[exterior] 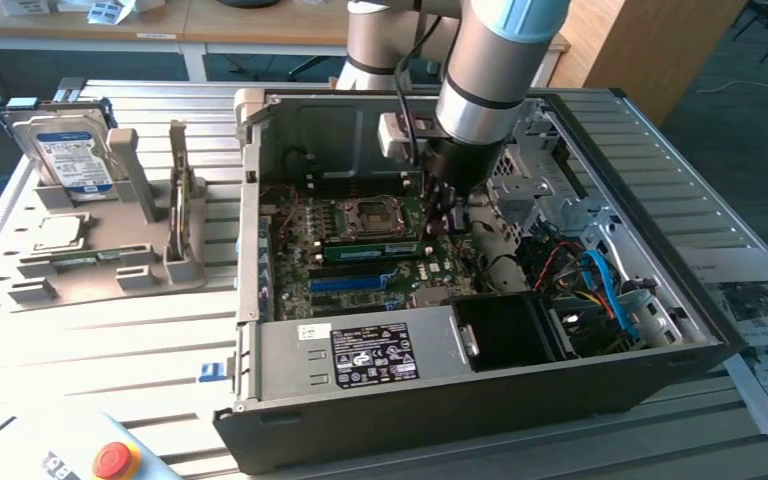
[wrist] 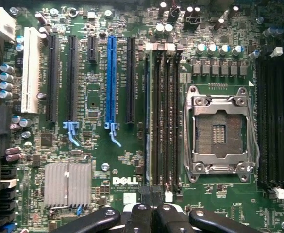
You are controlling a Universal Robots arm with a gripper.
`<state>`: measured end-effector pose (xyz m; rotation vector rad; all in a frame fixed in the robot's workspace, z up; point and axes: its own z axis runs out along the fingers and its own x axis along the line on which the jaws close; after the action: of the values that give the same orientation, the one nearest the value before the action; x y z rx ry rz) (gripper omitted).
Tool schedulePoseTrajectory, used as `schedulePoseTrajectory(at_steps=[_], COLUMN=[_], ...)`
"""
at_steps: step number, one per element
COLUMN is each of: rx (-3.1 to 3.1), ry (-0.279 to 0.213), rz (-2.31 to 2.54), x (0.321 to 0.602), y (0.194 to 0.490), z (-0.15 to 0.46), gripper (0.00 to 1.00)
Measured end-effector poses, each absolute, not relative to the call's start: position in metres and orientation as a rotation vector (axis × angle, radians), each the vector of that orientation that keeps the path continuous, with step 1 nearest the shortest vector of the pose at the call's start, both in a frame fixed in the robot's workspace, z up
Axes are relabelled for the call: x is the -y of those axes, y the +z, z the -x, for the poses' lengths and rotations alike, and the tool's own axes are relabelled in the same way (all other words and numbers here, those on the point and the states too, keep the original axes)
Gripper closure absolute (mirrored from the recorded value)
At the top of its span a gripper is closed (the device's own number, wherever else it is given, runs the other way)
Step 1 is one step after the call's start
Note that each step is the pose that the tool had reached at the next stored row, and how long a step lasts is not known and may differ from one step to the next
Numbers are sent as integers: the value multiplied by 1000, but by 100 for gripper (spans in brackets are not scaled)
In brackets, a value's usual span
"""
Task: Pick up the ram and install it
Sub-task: 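Press down the ram until it locks into place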
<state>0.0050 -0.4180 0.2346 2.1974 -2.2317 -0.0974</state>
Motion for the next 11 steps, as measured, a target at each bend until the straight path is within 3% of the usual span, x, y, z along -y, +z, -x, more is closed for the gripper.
schedulePoseTrajectory(at_steps=[11], rx=[2232], ry=[-97], rz=[-2197], x=[417], y=[230], z=[-5], gripper=[90])
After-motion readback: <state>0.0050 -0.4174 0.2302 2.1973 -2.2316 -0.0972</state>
